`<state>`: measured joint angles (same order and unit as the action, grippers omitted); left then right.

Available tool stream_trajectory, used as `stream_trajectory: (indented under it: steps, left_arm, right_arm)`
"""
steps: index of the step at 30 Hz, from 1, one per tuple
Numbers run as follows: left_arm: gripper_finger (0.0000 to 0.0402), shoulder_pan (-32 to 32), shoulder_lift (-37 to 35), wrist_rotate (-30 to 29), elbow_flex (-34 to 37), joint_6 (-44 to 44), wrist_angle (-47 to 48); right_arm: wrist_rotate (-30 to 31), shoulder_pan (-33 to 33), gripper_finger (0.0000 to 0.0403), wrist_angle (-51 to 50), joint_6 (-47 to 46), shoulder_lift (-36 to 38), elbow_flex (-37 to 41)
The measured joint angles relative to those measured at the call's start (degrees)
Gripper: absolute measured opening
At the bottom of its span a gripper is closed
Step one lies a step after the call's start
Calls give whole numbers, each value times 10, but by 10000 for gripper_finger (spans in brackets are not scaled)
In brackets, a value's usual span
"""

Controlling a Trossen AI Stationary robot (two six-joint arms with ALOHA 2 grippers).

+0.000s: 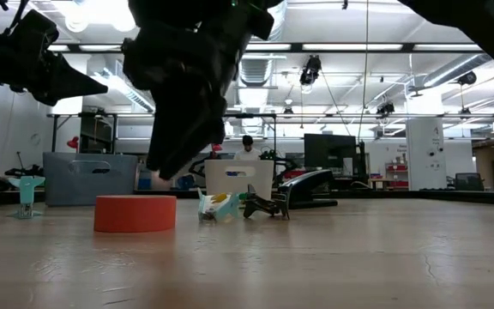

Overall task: Pick and place Stapler, Stapler remover, tape
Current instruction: Put the orange tape into the top white bin

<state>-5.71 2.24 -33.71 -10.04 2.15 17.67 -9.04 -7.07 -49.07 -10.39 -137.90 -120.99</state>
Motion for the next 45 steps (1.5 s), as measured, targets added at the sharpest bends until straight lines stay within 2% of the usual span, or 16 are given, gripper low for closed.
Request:
stream_trajectory:
  steps: [9, 19, 23, 27, 33, 39, 45]
  left_arm:
    - [19, 0, 0, 0, 0, 0, 0]
    - [20, 0, 0, 0, 0, 0, 0]
    - [19, 0, 0, 0, 0, 0, 0]
    - [21, 0, 0, 0, 0, 0, 0]
    - [19, 0, 0, 0, 0, 0, 0]
    - [21, 0, 0, 0, 0, 0, 0]
    - [19, 0, 0, 0, 0, 0, 0]
  right_arm:
    - [0, -19, 185, 75, -2, 0, 43]
    - [16, -22, 169, 82, -47, 0, 74]
    - [14, -22, 139, 82, -60, 0, 72]
    - [-1, -22, 92, 94, -64, 0, 72]
    - [-16, -19, 25, 96, -124, 0, 72]
    - [-18, -13, 30, 78, -135, 0, 30]
    - [5, 4, 32, -3, -132, 5, -66]
